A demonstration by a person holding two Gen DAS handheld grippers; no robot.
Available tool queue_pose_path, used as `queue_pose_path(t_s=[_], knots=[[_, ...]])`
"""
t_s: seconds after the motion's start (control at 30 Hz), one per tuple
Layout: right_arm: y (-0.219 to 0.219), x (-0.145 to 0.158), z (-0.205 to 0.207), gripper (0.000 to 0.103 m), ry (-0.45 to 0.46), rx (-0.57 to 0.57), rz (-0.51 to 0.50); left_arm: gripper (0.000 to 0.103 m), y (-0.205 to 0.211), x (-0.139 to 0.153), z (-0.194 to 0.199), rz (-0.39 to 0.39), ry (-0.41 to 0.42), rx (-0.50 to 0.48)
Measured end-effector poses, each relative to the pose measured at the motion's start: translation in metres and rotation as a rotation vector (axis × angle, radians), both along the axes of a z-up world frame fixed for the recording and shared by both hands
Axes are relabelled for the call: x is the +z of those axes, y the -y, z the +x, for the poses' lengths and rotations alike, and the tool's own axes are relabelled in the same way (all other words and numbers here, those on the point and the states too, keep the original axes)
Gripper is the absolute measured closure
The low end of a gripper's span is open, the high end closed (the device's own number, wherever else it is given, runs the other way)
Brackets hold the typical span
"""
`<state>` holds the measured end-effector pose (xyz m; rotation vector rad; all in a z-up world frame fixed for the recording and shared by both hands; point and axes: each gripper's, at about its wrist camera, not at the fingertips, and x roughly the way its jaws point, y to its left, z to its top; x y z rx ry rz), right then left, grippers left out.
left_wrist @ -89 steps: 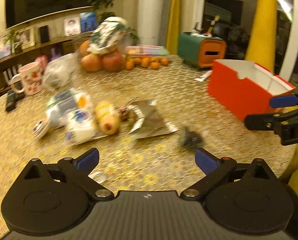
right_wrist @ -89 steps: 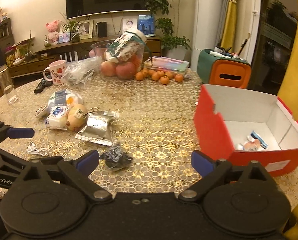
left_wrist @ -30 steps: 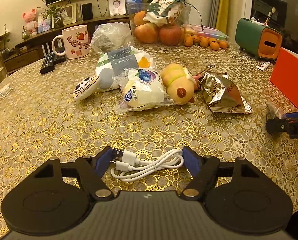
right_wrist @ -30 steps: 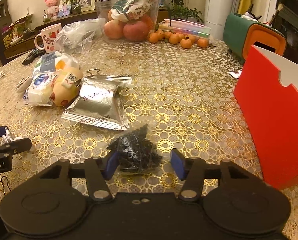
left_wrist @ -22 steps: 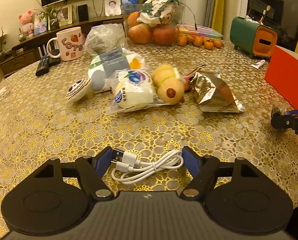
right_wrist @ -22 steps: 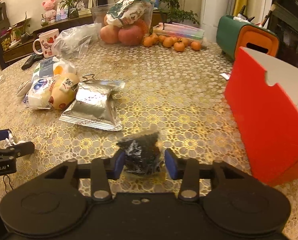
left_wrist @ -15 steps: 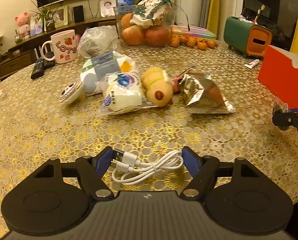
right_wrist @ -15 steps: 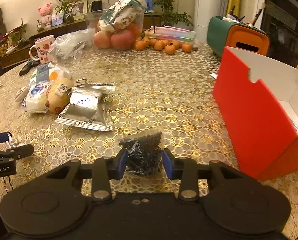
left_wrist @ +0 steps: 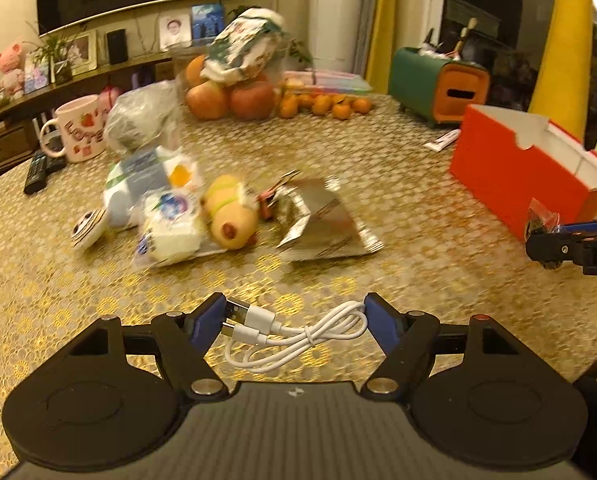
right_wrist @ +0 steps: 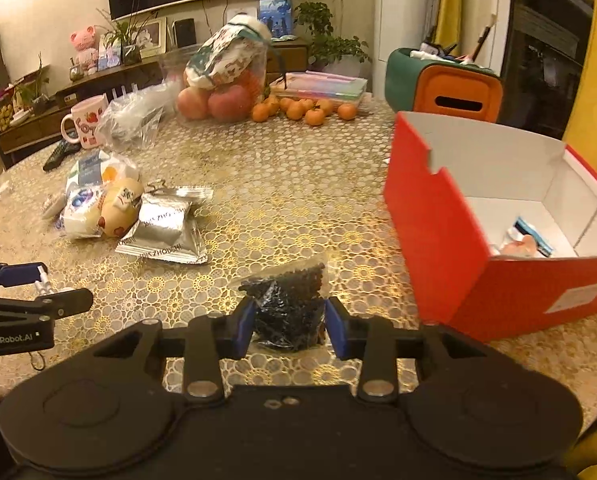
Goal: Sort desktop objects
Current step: 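Carry the cable with the left tool and the black bag with the right tool into the red box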
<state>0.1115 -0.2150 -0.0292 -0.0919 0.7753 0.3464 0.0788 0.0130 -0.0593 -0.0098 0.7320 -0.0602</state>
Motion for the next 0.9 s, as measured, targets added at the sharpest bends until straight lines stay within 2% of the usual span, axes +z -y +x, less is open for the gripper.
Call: queue_pose_path(t_s=[0.47,0.9], knots=[[0.052,0.056,-0.017,0.066,0.035,0.018,0.021,0.028,0.055,0.055,0.005,-0.036,0.016,-0.146],[0.113,0.086,0.005,0.066,0.089,-0.042,0.039,0.028,0.111,0.103,0.043,-0.016,0.080,-0.260]])
